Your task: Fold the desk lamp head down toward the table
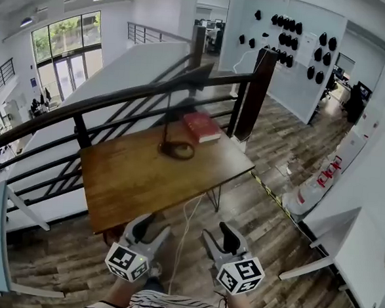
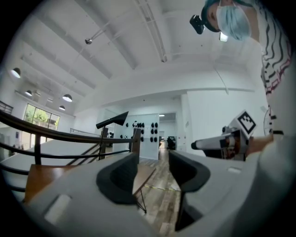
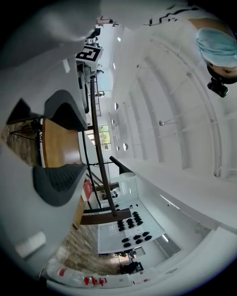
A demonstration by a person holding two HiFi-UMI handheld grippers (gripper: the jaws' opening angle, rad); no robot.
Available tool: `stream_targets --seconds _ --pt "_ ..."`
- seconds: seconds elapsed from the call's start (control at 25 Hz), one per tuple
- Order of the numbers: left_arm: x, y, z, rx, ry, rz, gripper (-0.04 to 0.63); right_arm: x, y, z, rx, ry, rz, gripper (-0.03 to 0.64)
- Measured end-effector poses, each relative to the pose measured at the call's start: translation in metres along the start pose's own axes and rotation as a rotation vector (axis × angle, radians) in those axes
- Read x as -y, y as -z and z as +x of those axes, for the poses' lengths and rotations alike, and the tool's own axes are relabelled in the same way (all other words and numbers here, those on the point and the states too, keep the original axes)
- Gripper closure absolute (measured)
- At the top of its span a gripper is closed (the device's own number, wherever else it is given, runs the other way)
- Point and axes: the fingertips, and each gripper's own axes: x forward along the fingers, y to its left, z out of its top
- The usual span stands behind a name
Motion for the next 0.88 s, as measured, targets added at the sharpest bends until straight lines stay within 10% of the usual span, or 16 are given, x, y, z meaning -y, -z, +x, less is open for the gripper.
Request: stream_targets --seconds 0.88 --pt "-0.238 -0.034 0.124 -0.013 0.107 -0.006 0.321 0.057 -0.062 0.236 0.062 0.177 0.026 0.370"
